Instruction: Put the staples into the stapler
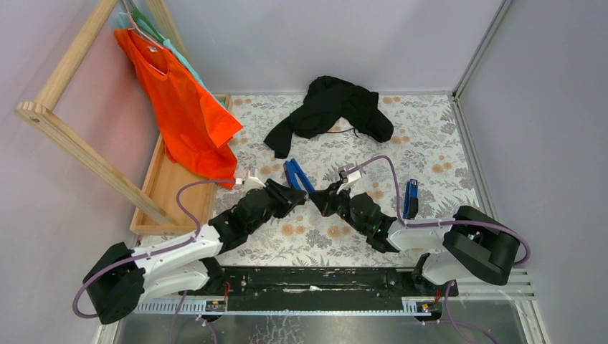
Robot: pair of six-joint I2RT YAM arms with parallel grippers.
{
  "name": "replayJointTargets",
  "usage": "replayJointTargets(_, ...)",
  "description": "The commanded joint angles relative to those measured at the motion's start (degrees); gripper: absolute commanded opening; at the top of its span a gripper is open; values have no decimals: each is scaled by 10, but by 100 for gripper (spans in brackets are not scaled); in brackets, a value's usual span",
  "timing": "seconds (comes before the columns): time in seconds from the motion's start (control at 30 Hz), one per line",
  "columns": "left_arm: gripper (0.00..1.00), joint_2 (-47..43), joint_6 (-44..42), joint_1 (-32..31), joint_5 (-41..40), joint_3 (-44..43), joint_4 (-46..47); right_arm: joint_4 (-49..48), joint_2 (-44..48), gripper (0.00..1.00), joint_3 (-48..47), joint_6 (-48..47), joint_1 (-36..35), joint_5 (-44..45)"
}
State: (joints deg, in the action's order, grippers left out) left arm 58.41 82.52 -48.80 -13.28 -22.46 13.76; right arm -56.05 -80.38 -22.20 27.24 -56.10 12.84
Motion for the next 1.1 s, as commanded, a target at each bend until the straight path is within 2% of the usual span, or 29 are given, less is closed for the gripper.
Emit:
replayJointTargets(0.0, 0, -57, 9, -3, -26, -6, 34, 11, 43, 0, 21, -56, 6, 85)
replayJointTargets(0.2, 0, -122, 3, -1, -46, -1, -31, 31, 104, 0, 40, -108, 9, 125)
replayJointTargets(0.33, 0, -164, -11, 12, -66, -13, -104, 50, 142, 0, 49, -126, 16, 117)
replayJointTargets(0.6, 0, -223, -90, 55, -166, -93, -289, 144, 257, 0, 55, -146, 30, -3)
replayJointTargets(0.73, 0, -230, -125, 64, -235, -128, -342, 205, 311, 0, 45, -154, 31, -48)
replayJointTargets(0.93, 16, -239, -135, 72, -303, -132, -363, 278, 361, 0, 21, -149, 38, -100)
replayJointTargets(1.07, 32, -239, -136, 77, -336, -128, -363, 312, 374, 0, -5, -141, 45, -157)
